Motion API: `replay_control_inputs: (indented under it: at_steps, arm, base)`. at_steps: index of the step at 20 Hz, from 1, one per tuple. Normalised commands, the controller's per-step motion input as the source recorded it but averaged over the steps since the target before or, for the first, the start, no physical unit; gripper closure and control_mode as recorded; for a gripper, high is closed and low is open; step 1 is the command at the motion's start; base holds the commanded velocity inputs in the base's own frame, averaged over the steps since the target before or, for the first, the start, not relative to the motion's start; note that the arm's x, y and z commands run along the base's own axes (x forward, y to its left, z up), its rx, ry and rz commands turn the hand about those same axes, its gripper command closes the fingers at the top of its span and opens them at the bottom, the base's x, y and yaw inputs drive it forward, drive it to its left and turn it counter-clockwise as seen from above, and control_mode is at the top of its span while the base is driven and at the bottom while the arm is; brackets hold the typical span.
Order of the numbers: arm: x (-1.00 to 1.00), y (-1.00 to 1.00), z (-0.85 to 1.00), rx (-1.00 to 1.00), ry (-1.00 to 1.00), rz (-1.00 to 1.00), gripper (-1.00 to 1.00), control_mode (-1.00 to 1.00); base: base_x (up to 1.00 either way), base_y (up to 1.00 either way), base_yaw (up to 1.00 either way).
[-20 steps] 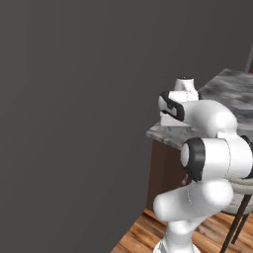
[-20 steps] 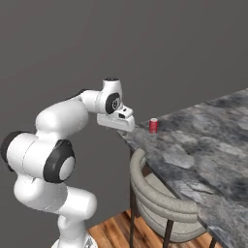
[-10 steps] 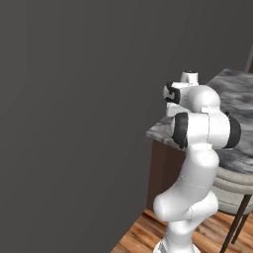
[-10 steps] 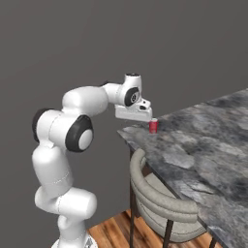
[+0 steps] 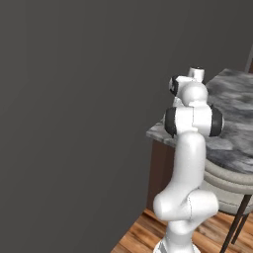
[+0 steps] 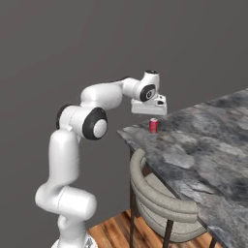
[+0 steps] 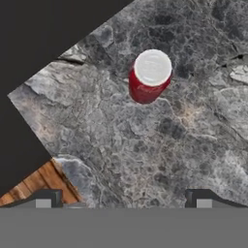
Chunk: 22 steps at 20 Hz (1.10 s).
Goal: Four empty soda cans are scattered around the kitchen. Gather all the cans and cluster them next to the stove for recycling.
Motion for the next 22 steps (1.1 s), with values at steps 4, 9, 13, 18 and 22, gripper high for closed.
replay_control_inputs:
  at_steps: [4, 9, 13, 18, 22]
  arm:
    - [0.34, -0.17, -0.07, 0.00, -0.03, 0.02, -1.00, -1.00]
    - [0.41, -0.07, -0.13, 0.00, -0.03, 0.01, -1.00, -1.00]
    - [0.42, -0.10, -0.27, -0.01, -0.05, 0.04, -1.00, -1.00]
    - [0.53, 0.01, -0.24, -0.03, -0.05, 0.04, -1.00, -1.00]
    - [0.31, -0.08, -0.18, -0.01, 0.02, 0.05, -1.00, -1.00]
  base:
    - [0.00, 0.00, 0.00]
    - [0.00, 0.00, 0.00]
    - [0.00, 0.00, 0.00]
    - [0.00, 0.00, 0.00]
    - [0.00, 0.00, 0.00]
